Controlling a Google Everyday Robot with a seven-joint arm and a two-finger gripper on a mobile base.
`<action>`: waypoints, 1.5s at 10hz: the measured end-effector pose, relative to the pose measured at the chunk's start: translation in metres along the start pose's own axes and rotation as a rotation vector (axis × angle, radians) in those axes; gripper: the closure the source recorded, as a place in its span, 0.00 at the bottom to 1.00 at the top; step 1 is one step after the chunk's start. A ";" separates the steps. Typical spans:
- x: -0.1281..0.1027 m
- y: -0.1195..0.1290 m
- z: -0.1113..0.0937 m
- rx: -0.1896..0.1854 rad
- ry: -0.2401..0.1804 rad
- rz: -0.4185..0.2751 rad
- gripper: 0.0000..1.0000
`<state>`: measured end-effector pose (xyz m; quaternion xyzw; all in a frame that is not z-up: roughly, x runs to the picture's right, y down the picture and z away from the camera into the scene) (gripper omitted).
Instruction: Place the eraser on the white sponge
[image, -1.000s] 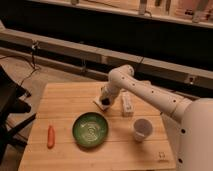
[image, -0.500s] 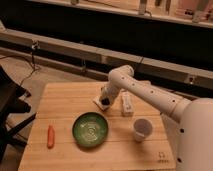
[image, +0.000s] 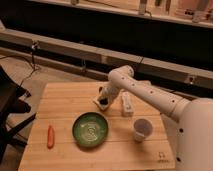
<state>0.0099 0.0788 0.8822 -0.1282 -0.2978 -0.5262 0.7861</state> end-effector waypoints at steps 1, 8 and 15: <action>0.000 0.000 0.001 0.000 -0.001 0.000 0.54; 0.001 0.002 0.004 0.005 -0.003 0.005 0.53; 0.002 0.003 0.006 0.011 -0.006 0.006 0.28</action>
